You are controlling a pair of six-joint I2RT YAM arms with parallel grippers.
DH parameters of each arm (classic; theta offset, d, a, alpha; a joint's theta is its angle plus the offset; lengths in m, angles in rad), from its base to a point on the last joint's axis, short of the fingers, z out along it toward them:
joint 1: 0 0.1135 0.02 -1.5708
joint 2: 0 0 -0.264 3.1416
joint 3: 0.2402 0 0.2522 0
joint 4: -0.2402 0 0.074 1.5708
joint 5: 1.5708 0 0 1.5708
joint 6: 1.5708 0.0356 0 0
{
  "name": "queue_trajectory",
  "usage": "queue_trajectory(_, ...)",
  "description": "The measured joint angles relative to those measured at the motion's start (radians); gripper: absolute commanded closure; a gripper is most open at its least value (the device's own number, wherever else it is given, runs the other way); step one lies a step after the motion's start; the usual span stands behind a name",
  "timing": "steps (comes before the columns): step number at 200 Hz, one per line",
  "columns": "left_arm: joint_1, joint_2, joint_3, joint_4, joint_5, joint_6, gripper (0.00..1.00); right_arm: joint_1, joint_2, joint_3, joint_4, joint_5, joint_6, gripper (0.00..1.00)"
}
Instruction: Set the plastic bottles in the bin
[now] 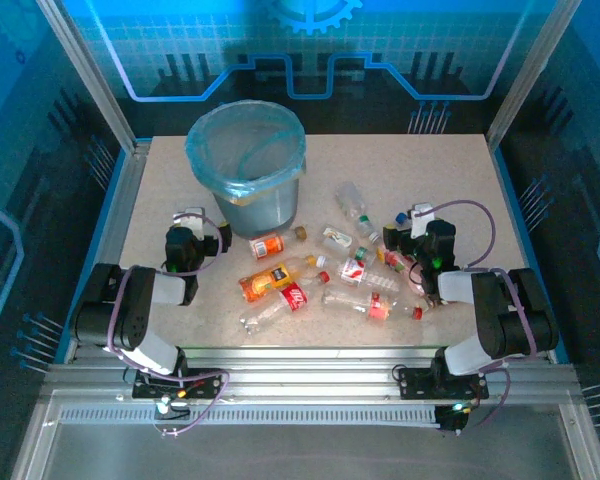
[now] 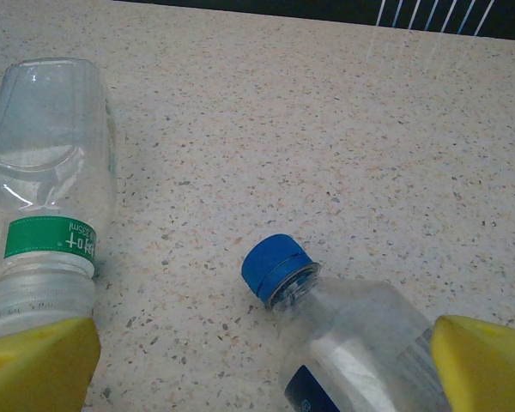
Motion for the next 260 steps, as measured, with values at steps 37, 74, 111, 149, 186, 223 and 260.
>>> queue_trajectory(37, 0.001, -0.223, -0.101, -0.009, -0.028, -0.009, 0.01, 0.000, -0.052, 0.000, -0.035, -0.020, -0.013, 0.00)
queue_trajectory(74, 0.001, -0.555, -0.117, -0.156, -0.068, -0.031, 0.01, 0.001, -0.226, 0.006, -0.168, -0.014, 0.004, 0.00)
queue_trajectory(111, 0.001, -0.902, -0.097, -0.426, -0.161, -0.103, 0.01, 0.003, -0.375, 0.110, -0.436, -0.039, 0.081, 0.00)
queue_trajectory(149, 0.001, -1.134, 0.010, -0.683, -0.166, -0.240, 0.05, 0.009, -0.510, 0.246, -0.755, -0.109, 0.161, 0.00)
queue_trajectory(186, 0.001, -1.079, 0.285, -0.912, -0.019, -0.293, 0.16, 0.010, -0.550, 0.437, -1.030, -0.179, 0.213, 0.00)
queue_trajectory(223, -0.078, -0.935, 0.537, -1.059, 0.123, -0.278, 0.17, 0.010, -0.550, 0.598, -1.223, -0.247, 0.224, 0.02)
queue_trajectory(260, -0.426, -0.766, 0.698, -1.172, 0.101, -0.145, 0.18, 0.008, -0.550, 0.700, -1.374, -0.229, 0.236, 0.06)
